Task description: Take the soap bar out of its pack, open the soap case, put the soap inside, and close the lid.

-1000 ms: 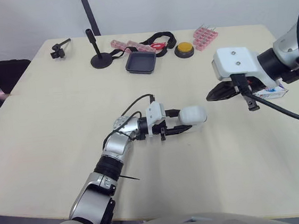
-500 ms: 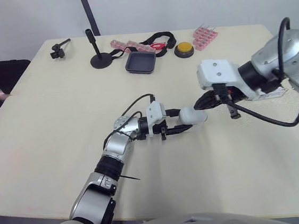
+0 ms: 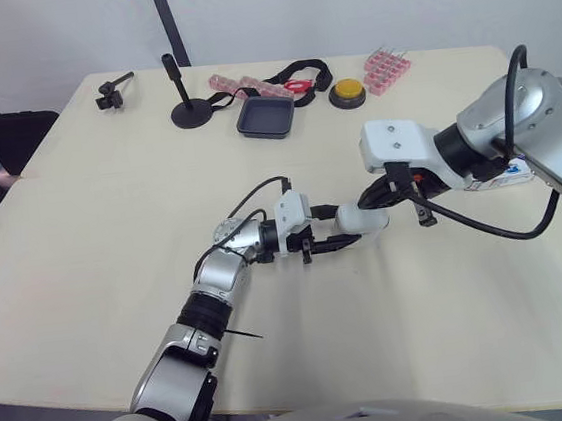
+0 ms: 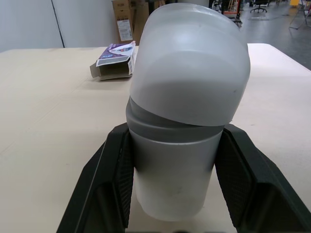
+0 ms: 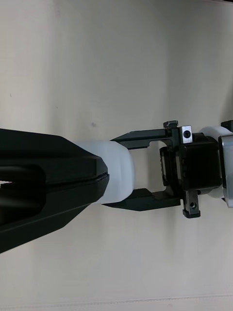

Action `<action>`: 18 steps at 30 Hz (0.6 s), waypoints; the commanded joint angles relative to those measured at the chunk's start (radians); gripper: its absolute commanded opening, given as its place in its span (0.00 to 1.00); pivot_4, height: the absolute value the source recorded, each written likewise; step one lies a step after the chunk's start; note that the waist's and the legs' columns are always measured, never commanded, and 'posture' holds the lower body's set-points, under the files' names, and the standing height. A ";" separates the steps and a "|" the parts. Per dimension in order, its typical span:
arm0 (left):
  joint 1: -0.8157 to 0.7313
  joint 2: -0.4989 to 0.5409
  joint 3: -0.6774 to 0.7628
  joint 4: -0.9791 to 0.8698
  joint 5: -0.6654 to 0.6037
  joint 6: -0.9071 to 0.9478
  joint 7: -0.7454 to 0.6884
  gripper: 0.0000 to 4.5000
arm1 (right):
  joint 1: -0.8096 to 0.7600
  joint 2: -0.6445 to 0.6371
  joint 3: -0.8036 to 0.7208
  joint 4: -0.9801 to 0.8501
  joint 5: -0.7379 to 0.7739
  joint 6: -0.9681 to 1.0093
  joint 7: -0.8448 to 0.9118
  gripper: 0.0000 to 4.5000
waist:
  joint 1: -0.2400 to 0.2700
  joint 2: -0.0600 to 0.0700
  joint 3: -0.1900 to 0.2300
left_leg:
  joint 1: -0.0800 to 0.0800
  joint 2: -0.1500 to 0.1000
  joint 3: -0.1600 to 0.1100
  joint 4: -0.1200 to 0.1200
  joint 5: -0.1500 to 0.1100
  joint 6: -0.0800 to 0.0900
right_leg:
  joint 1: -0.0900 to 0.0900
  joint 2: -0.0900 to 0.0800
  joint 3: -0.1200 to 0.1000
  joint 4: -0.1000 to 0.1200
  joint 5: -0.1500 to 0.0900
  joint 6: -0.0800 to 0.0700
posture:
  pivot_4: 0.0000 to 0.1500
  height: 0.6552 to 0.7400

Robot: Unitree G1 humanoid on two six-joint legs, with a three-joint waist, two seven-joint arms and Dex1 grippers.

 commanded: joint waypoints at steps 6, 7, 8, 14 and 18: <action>-0.014 0.000 0.023 -0.019 -0.023 -0.016 0.004 0.42 | 0.014 -0.031 -0.001 -0.008 -0.015 -0.044 0.008 0.00 | 0.000 0.000 0.000 | 0.000 0.000 0.000 0.000 0.000 0.000 | 0.000 0.000 0.000 0.000 0.000 0.000 | 1.00 1.00; -0.014 0.001 0.024 -0.019 -0.024 -0.016 0.003 0.42 | 0.017 -0.032 0.001 -0.007 -0.019 -0.049 0.007 0.00 | -0.001 0.000 0.000 | 0.000 0.000 0.000 0.000 0.000 0.000 | 0.000 0.000 0.000 0.000 0.000 0.000 | 1.00 1.00; -0.014 0.001 0.024 -0.019 -0.025 -0.015 0.003 0.42 | 0.020 -0.031 0.003 -0.005 -0.022 -0.052 0.006 0.00 | -0.001 0.000 0.000 | 0.000 0.000 0.000 0.000 0.000 0.000 | 0.000 0.000 0.000 0.000 0.000 0.000 | 1.00 1.00; -0.012 0.000 0.025 -0.018 -0.029 -0.014 0.001 0.42 | 0.043 -0.031 0.022 0.011 -0.048 -0.080 0.004 0.00 | -0.001 0.000 0.000 | 0.000 0.000 0.000 0.000 0.000 0.000 | 0.000 0.000 0.000 0.000 0.000 0.000 | 1.00 1.00; -0.013 0.000 0.024 -0.016 -0.031 -0.017 0.001 0.42 | 0.052 -0.031 0.032 0.032 -0.063 -0.092 0.006 0.00 | -0.001 0.000 0.000 | 0.000 0.000 0.000 0.000 0.000 0.000 | 0.000 0.000 0.000 0.000 0.000 0.000 | 1.00 1.00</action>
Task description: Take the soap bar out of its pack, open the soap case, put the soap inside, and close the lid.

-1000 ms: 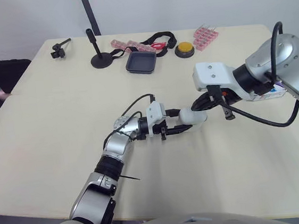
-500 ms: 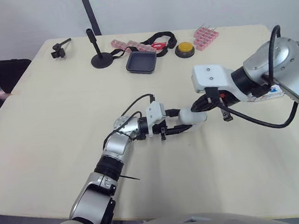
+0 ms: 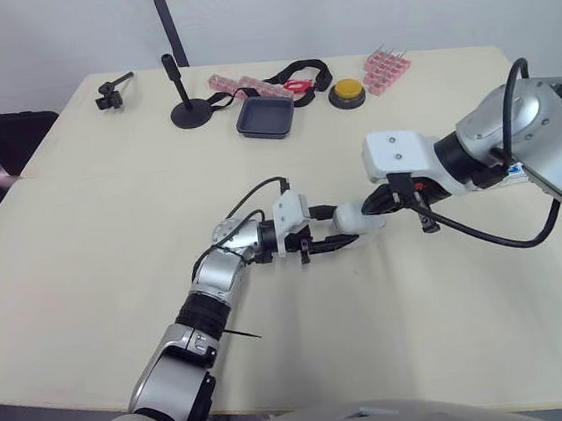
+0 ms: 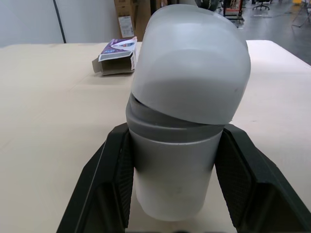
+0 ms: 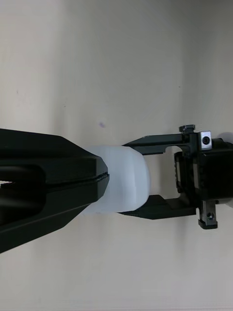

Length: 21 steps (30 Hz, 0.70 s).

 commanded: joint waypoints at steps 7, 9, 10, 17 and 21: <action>-0.014 -0.008 0.023 -0.032 -0.030 -0.022 0.000 0.42 | 0.010 -0.008 0.012 0.025 -0.036 -0.022 0.001 0.00 | 0.000 0.000 0.000 | 0.000 0.000 0.000 0.000 0.000 0.000 | 0.000 0.000 0.000 0.000 0.000 0.000 | 1.00 1.00; -0.014 -0.008 0.023 -0.032 -0.029 -0.022 0.000 0.42 | 0.008 -0.006 0.013 0.027 -0.037 -0.023 0.000 0.00 | 0.000 0.000 0.000 | 0.000 0.000 0.000 0.000 0.000 0.000 | 0.000 0.000 0.000 0.000 0.000 0.000 | 1.00 1.00; -0.014 -0.008 0.023 -0.032 -0.029 -0.022 -0.001 0.42 | 0.008 -0.004 0.014 0.028 -0.037 -0.023 -0.001 0.00 | 0.000 0.000 0.000 | 0.000 0.000 0.000 0.000 0.000 0.000 | 0.000 0.000 0.000 0.000 0.000 0.000 | 1.00 1.00; -0.011 -0.010 0.026 -0.031 -0.035 -0.022 -0.004 0.42 | 0.009 0.009 0.021 0.041 -0.047 -0.023 -0.010 0.00 | -0.002 0.000 0.000 | 0.000 0.000 0.000 0.000 0.000 0.000 | 0.000 0.000 0.000 0.000 0.000 0.000 | 1.00 1.00; -0.009 -0.010 0.027 -0.028 -0.035 -0.025 -0.006 0.42 | 0.007 0.022 0.022 0.041 -0.044 -0.014 -0.018 0.00 | -0.003 0.000 0.000 | 0.000 0.000 0.000 0.000 0.000 0.000 | 0.000 0.000 0.000 0.000 0.000 0.000 | 1.00 1.00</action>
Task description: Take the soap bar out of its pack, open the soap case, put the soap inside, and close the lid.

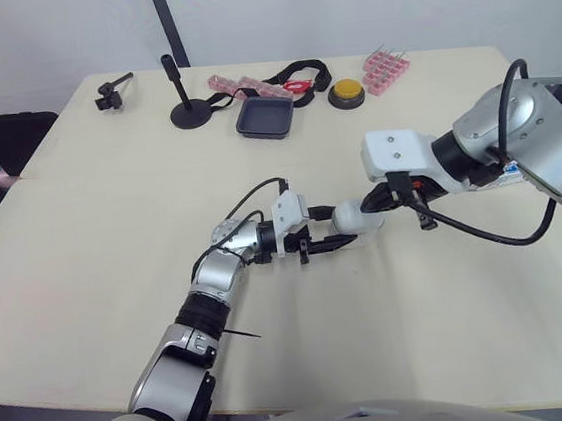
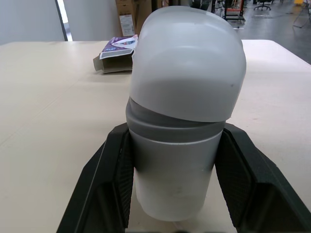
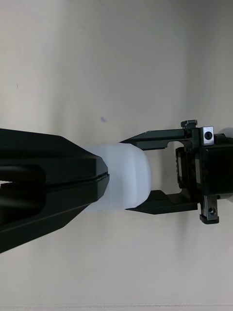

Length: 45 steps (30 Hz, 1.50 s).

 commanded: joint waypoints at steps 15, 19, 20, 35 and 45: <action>-0.004 -0.006 0.022 -0.045 -0.032 -0.033 -0.007 0.42 | 0.028 0.003 0.034 0.015 -0.052 -0.008 -0.018 0.00 | -0.001 0.000 0.000 | 0.000 0.000 0.000 0.000 0.000 0.000 | 0.000 0.000 0.000 0.000 0.000 0.000 | 1.00 1.00; -0.004 -0.007 0.022 -0.049 -0.034 -0.034 -0.008 0.42 | 0.028 0.013 0.039 0.027 -0.060 -0.004 -0.023 0.00 | -0.001 0.000 0.000 | 0.000 0.000 0.000 0.000 0.000 0.000 | 0.000 0.000 0.000 0.000 0.000 0.000 | 1.00 1.00; -0.004 -0.007 0.022 -0.049 -0.034 -0.035 -0.009 0.42 | 0.029 0.014 0.040 0.028 -0.061 -0.005 -0.023 0.00 | -0.001 0.000 0.000 | 0.000 0.000 0.000 0.000 0.000 0.000 | 0.000 0.000 0.000 0.000 0.000 0.000 | 1.00 1.00; -0.006 -0.007 0.027 -0.046 -0.038 -0.041 -0.009 0.42 | 0.060 0.029 0.010 0.013 -0.048 0.004 -0.023 0.00 | -0.003 0.000 -0.001 | 0.002 0.000 0.000 0.000 0.000 0.000 | 0.002 0.000 0.000 0.000 0.000 0.000 | 1.00 1.00; 0.005 -0.004 0.035 -0.054 -0.044 -0.036 -0.017 0.42 | 0.044 0.083 -0.341 0.000 0.162 0.097 -0.066 0.06 | 0.004 0.000 0.000 | -0.001 0.000 0.000 -0.001 0.000 0.000 | 0.000 0.000 0.000 -0.002 0.000 0.000 | 1.00 1.00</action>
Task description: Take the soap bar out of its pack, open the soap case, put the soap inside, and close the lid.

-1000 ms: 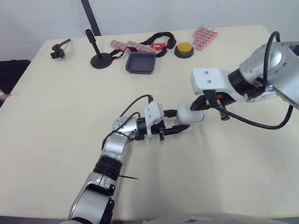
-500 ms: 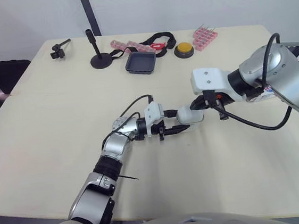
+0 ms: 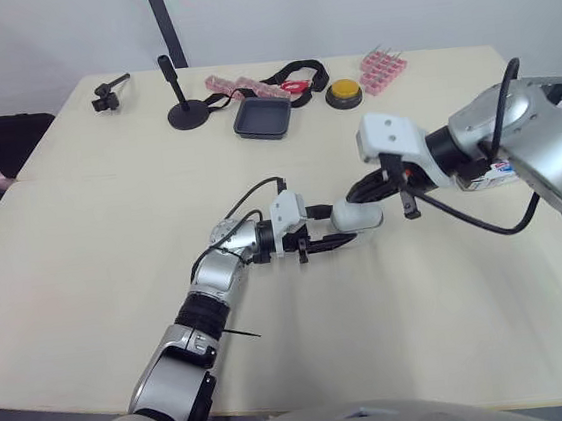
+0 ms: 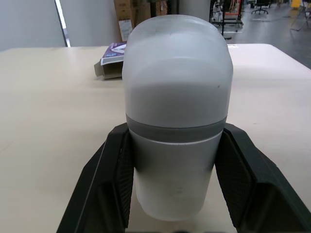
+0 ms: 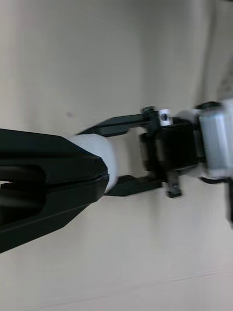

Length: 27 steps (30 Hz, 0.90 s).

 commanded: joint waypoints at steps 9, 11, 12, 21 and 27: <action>0.006 0.035 0.042 -0.072 -0.065 0.010 -0.021 0.42 | 0.405 -0.008 -0.562 -0.134 0.282 -0.078 -0.022 0.70 | 0.022 0.000 0.000 | -0.001 0.000 0.000 0.000 0.000 0.000 | 0.000 -0.001 0.000 -0.002 0.000 0.000 | 1.00 1.00; 0.008 0.047 0.047 -0.086 -0.074 0.026 -0.031 0.42 | 0.527 0.026 -0.622 -0.144 0.325 -0.102 -0.033 0.84 | 0.022 0.000 0.000 | -0.001 0.000 0.000 0.000 0.000 0.001 | 0.000 -0.001 -0.001 -0.003 0.000 -0.001 | 1.00 1.00; 0.008 0.054 0.050 -0.093 -0.079 0.033 -0.036 0.42 | 0.572 0.038 -0.632 -0.150 0.341 -0.112 -0.036 0.92 | 0.021 0.000 0.000 | -0.002 0.000 0.000 0.000 0.000 0.001 | 0.000 -0.002 -0.001 -0.003 -0.001 -0.003 | 1.00 1.00; 0.027 0.133 0.079 -0.220 -0.161 0.180 -0.073 0.42 | 0.833 0.084 -0.504 -0.022 0.164 -0.456 -0.011 0.99 | 0.001 0.000 0.000 | -0.001 0.002 0.000 -0.001 -0.003 0.005 | -0.001 -0.002 -0.001 -0.002 -0.003 -0.005 | 1.00 1.00; 0.081 0.225 0.103 -0.399 -0.248 0.385 -0.061 0.42 | 0.821 0.115 -0.498 0.034 0.152 -0.523 -0.070 0.99 | -0.016 0.000 0.000 | -0.002 0.000 0.000 -0.001 -0.003 0.006 | -0.001 -0.002 -0.002 -0.003 -0.003 -0.005 | 1.00 1.00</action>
